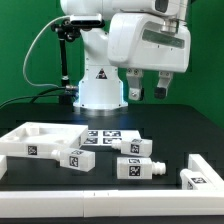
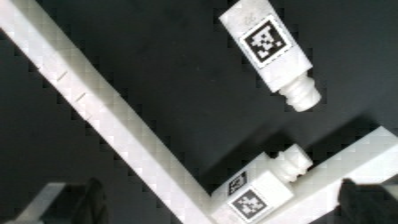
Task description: Assemble one leg
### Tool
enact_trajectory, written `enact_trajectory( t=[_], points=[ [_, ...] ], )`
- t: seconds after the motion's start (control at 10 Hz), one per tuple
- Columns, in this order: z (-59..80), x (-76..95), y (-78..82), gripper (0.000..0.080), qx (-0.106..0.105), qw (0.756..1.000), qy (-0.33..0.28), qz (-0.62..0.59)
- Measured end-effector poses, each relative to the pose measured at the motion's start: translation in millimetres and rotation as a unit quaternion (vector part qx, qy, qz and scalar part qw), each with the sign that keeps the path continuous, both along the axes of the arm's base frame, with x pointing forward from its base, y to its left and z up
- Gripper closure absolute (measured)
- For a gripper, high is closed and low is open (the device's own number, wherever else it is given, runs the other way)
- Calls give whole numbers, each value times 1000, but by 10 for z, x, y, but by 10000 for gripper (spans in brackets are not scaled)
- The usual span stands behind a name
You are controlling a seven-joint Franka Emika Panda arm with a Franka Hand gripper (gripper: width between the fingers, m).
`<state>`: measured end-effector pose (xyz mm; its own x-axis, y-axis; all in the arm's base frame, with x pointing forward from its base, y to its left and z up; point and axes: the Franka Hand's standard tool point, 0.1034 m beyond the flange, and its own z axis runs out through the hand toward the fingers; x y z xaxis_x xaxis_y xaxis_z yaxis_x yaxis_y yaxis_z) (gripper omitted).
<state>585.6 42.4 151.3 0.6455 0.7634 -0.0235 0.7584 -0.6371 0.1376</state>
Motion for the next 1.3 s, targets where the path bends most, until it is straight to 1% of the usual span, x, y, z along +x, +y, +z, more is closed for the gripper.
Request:
enact_trajectory(
  t=[0.4, 0.5, 0.6, 0.7, 0.8, 0.9, 1.0, 1.3],
  points=[
    [-21, -3, 5, 150, -3, 1000, -2, 2],
    [-142, -39, 26, 150, 3, 1000, -5, 5],
    [-338, -112, 7, 150, 9, 1000, 9, -1],
    [-549, -153, 3, 150, 23, 999, 23, -13],
    [-803, -175, -11, 150, 40, 998, 42, -24],
    [-958, -166, -27, 150, 44, 998, 50, -21],
    [-1016, -165, -64, 150, 48, 997, 55, -17],
    [-1020, -169, -55, 150, 48, 997, 55, -16]
  ],
)
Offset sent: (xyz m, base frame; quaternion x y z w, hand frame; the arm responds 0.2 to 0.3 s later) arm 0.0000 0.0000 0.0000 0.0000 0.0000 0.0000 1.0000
